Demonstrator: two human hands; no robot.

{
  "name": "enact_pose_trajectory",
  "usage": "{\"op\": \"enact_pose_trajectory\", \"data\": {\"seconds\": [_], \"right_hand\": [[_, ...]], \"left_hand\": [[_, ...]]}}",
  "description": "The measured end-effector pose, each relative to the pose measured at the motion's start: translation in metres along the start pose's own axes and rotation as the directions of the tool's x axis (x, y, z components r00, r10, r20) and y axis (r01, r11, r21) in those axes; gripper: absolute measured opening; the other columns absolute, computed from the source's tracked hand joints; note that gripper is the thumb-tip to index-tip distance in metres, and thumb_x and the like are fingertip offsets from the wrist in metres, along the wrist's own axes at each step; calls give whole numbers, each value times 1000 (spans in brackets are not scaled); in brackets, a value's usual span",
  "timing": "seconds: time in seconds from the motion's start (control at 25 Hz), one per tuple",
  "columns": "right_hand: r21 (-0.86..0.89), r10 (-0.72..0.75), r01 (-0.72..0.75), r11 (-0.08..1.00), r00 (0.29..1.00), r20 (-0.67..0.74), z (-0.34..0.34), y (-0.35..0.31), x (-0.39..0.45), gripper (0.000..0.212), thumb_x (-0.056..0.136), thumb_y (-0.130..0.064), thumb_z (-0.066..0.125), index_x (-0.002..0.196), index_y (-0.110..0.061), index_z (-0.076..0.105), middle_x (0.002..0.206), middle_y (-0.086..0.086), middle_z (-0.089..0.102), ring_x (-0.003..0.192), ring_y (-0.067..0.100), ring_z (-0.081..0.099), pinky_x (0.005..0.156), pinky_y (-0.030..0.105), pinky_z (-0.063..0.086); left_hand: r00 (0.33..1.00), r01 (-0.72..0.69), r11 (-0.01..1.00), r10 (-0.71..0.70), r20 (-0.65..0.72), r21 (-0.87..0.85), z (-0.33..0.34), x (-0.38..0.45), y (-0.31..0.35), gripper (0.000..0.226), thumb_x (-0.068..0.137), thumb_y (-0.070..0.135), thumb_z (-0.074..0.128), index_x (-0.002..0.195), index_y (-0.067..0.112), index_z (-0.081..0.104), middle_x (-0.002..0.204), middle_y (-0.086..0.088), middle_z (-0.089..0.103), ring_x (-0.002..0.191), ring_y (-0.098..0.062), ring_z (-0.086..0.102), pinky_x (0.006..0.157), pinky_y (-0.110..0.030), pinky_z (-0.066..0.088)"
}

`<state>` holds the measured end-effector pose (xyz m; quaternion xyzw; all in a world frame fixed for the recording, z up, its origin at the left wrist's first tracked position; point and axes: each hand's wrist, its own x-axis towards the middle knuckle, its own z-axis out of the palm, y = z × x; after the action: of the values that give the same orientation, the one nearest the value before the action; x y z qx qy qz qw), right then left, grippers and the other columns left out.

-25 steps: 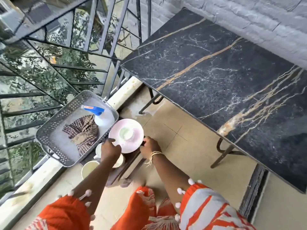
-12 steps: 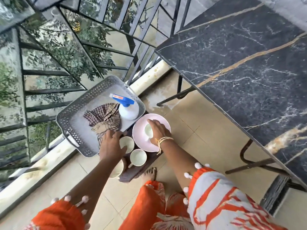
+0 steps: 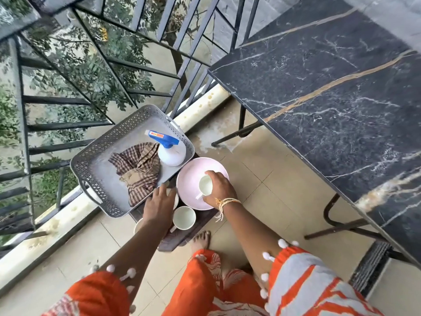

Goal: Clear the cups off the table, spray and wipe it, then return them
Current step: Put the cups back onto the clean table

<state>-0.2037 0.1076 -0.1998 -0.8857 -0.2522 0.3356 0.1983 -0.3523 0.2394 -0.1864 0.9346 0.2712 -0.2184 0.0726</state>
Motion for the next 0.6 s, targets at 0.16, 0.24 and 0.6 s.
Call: {"op": "enact_pose_trajectory", "data": {"seconds": [0.16, 0.24, 0.6], "right_hand": [[34, -42, 42, 999, 999, -17, -3, 8, -2, 80, 64, -21, 77, 135, -26, 43, 126, 6, 53, 117, 30, 51, 98, 38, 46], [72, -44, 46, 996, 999, -21, -4, 7, -5, 80, 63, -21, 78, 135, -25, 43, 128, 6, 53, 119, 29, 51, 99, 37, 44], [90, -89, 98, 991, 991, -99, -44, -7, -31, 75, 61, -31, 79, 127, -24, 44, 129, -1, 53, 120, 27, 48, 95, 41, 46]], "left_hand": [[1000, 7, 996, -7, 0, 91, 2, 5, 7, 56, 84, 17, 63, 135, 24, 41, 137, -5, 39, 123, -25, 45, 91, -40, 46], [999, 20, 996, -24, 42, 89, 2, 5, 7, 61, 84, 22, 66, 137, 27, 35, 137, -2, 40, 124, -24, 47, 95, -41, 44], [997, 75, 986, -72, 26, -150, -51, -6, 21, 78, 69, 28, 79, 133, 18, 35, 133, -12, 32, 111, -34, 54, 81, -46, 53]]}}
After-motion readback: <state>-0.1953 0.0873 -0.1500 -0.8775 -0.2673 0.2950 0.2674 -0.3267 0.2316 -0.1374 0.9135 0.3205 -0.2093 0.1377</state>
